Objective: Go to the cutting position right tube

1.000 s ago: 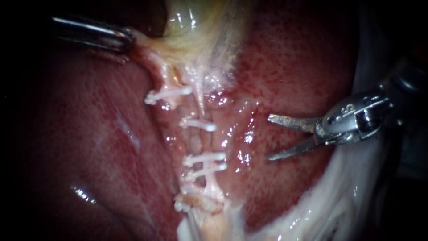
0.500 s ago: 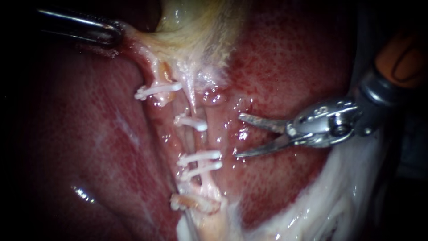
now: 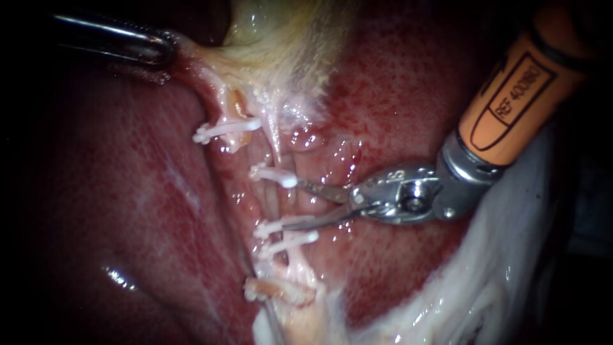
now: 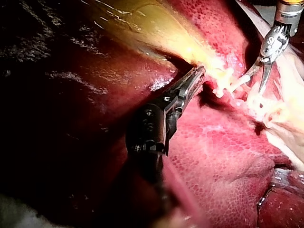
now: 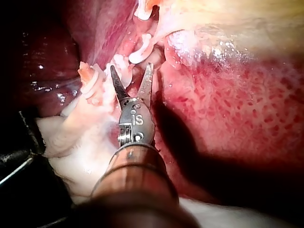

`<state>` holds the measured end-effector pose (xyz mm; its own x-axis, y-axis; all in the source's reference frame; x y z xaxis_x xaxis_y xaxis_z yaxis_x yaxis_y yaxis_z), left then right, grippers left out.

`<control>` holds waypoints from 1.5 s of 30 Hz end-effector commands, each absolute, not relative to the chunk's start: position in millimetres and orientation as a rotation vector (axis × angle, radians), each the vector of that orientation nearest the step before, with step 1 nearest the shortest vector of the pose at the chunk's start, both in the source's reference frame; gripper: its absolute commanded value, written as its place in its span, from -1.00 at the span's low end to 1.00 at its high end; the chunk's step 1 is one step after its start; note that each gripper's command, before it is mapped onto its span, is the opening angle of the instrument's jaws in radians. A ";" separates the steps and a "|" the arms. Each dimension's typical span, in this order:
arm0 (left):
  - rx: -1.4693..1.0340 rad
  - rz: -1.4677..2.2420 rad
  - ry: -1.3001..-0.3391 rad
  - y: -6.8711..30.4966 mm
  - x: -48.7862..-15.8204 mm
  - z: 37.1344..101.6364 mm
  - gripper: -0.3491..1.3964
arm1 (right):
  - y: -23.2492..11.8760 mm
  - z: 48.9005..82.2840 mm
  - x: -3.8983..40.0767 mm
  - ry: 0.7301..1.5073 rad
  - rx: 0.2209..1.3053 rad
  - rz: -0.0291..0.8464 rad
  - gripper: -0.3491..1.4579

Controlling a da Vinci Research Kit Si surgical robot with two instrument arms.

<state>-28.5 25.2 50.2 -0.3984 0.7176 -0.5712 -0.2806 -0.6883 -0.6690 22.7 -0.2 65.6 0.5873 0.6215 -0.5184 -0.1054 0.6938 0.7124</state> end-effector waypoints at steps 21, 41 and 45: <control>-1.194 2.117 -0.636 25.2 -28.6 50.2 -1.00 | 0.6 67.0 26.6 1.133 1.004 0.329 0.83; -1.193 2.117 -0.633 25.0 -28.8 50.3 -1.00 | 0.9 67.6 30.5 1.189 1.055 0.369 0.79; -1.193 2.117 -0.633 25.0 -28.8 50.3 -1.00 | 0.9 67.0 30.6 1.190 1.059 0.369 0.83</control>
<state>-28.8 25.0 50.3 -0.3997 0.7135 -0.5754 -0.2808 -0.6929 -0.6641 30.7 0.8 66.8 0.3815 0.7281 -0.5695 0.2761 0.4982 0.8219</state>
